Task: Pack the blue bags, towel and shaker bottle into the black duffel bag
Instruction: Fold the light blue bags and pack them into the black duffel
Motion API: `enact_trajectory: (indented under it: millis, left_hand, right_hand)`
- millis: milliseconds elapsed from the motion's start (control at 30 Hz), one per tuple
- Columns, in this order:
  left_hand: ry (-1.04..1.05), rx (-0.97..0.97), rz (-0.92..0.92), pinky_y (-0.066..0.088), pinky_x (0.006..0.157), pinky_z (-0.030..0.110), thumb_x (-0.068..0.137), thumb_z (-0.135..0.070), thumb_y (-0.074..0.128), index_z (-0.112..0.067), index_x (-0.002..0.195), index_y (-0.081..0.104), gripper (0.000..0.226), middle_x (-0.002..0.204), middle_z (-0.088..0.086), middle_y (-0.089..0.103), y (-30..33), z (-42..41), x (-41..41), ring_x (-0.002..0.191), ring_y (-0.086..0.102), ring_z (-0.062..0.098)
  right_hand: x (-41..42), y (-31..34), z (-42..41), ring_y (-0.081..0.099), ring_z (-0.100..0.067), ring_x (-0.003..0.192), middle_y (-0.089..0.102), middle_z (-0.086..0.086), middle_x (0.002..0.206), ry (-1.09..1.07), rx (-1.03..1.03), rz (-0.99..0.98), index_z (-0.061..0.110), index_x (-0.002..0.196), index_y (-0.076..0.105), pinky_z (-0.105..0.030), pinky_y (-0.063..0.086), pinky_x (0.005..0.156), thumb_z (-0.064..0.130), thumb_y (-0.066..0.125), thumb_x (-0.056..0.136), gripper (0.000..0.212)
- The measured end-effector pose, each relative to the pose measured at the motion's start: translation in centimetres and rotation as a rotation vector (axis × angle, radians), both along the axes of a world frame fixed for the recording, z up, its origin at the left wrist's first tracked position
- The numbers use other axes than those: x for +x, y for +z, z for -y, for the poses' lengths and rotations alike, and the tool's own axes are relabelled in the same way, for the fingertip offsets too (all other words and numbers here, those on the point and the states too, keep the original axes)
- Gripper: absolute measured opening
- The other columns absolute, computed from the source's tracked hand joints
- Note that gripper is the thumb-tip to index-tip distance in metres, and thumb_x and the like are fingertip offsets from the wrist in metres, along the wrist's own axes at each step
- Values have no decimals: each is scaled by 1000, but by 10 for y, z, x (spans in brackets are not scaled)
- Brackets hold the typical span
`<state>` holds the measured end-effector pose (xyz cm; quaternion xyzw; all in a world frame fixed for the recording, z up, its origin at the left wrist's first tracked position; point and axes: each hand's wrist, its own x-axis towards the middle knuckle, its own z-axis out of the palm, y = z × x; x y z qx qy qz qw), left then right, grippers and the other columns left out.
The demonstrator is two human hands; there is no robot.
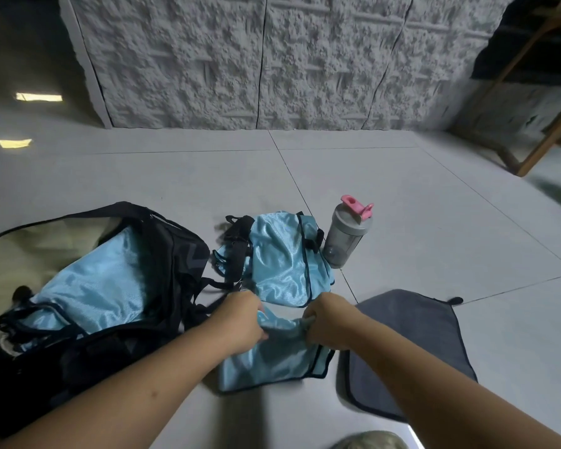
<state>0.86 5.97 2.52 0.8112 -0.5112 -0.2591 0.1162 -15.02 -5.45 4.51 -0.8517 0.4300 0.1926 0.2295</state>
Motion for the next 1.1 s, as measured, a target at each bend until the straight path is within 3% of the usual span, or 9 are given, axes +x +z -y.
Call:
enact_trajectory:
  millis: [100,200,333,567,667,767,833,933,1100]
  left_hand:
    - [6,-136,102,43,84,29,81,-40,81,-20,93,78,24,101,3,57,1,11,11,105,56,25]
    - [16,-291,162,39,108,33,84,-28,79,-20,107,77,25,131,4,52,1,22,20,127,42,26]
    - [-28,-551,309,54,89,45,63,-6,83,-17,78,68,24,119,0,65,-8,15,21,117,53,24]
    - [-327,-219,464,49,67,41,42,-25,89,-27,72,63,40,85,-4,60,-89,-42,-15,89,58,24]
    - [-331,-81,355,51,73,42,52,-62,78,-27,77,69,44,95,-6,59,-101,-60,-20,99,54,18]
    - [-79,-31,177,45,93,39,65,-84,53,-25,90,74,67,109,-8,50,-92,-57,-19,110,46,14]
    - [189,-123,142,47,93,41,67,-70,68,-23,94,70,55,109,0,51,-90,-49,-22,106,54,25]
    - [651,-16,-17,50,93,44,62,-53,88,-15,114,53,73,120,14,54,-88,-35,-25,111,58,39]
    - [864,128,-446,53,82,31,75,-40,85,-11,120,62,58,114,12,72,-85,-20,-27,97,68,30]
  right_hand:
    - [1,11,6,50,-26,84,46,1,69,-79,-118,167,24,55,63,-26,43,62,7,55,80,32]
    - [3,7,11,51,-29,105,51,2,95,-46,-321,411,30,100,81,-33,52,84,6,55,86,38]
    - [-3,-18,9,55,-37,103,57,-9,112,-18,-582,594,32,104,82,-41,55,81,10,72,78,35]
    - [-42,-87,-28,47,-32,119,50,-2,126,300,-403,127,38,114,75,-47,48,98,38,62,89,28]
    - [-44,-89,-43,44,-30,119,47,-6,122,271,-198,-40,31,117,71,-44,44,102,64,58,85,47]
    - [-39,-88,-42,51,-24,108,56,-5,103,-59,-90,53,29,90,75,-36,51,91,101,42,63,83]
    - [-31,-92,-39,57,-26,109,55,-6,105,-322,-90,174,28,90,62,-36,53,91,83,65,71,58]
    - [-15,-98,-39,60,-35,115,48,-9,123,-733,9,255,16,124,42,-44,52,98,57,87,66,84]
    - [-2,-104,-36,69,-25,83,67,-9,103,-936,244,192,3,119,62,-37,64,74,35,91,60,73]
